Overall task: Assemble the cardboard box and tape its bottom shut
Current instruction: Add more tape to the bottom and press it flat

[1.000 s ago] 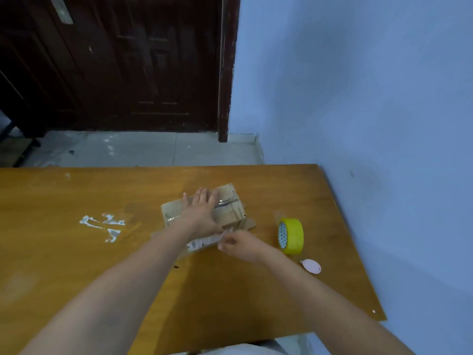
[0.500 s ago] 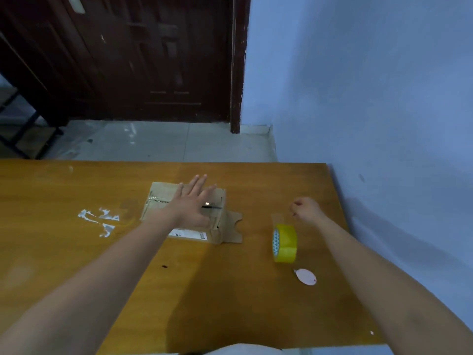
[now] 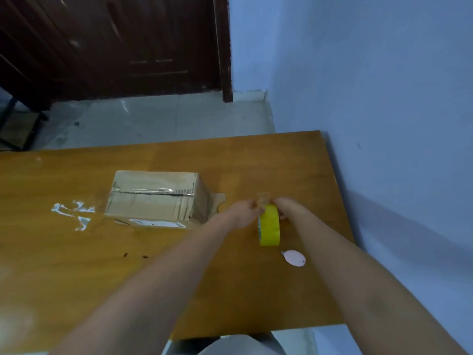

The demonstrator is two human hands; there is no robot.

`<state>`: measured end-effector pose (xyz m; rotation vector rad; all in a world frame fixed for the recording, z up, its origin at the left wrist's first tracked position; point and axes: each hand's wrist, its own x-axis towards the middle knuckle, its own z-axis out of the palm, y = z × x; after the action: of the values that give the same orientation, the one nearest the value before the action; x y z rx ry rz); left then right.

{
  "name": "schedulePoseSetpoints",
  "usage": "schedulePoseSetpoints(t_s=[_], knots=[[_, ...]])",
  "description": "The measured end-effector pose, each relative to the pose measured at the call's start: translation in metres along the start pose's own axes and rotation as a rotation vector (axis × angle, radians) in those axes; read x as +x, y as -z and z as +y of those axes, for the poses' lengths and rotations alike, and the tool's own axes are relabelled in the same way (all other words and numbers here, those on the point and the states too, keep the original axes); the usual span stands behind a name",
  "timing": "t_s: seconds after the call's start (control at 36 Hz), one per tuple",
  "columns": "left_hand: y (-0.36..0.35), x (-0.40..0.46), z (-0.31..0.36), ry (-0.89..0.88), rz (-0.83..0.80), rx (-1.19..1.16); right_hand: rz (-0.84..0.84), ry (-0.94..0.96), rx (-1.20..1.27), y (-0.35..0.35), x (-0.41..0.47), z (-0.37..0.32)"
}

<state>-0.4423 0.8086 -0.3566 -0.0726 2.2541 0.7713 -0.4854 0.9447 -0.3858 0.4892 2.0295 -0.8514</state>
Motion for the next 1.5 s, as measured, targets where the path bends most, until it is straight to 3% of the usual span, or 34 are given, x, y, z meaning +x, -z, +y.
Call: schedulePoseSetpoints(t_s=[0.19,0.56,0.67,0.75,0.92,1.14,1.36,1.5], knots=[[-0.02,0.017,-0.006,0.149,-0.089,-0.624,-0.061,-0.01,0.061,0.003,0.004,0.003],[-0.032,0.015,-0.018,0.176,-0.072,-0.871,-0.023,-0.063,0.386,-0.01,0.002,0.003],[-0.032,0.023,-0.018,0.221,0.032,-0.962,-0.019,0.077,0.4,-0.019,-0.008,-0.001],[-0.031,0.029,-0.011,0.231,0.073,-1.035,0.087,0.197,0.282,-0.029,-0.013,-0.001],[-0.039,0.034,-0.01,0.248,0.156,-1.225,0.134,0.259,0.301,-0.025,-0.019,0.011],[-0.029,0.02,-0.006,0.154,0.323,-1.19,0.094,0.375,0.285,-0.025,-0.042,0.018],[0.024,-0.019,-0.004,-0.047,0.462,-0.792,0.048,0.51,0.334,-0.02,-0.075,-0.015],[0.085,-0.04,0.009,-0.161,0.648,-0.539,0.139,0.685,0.458,-0.007,-0.094,-0.052]])
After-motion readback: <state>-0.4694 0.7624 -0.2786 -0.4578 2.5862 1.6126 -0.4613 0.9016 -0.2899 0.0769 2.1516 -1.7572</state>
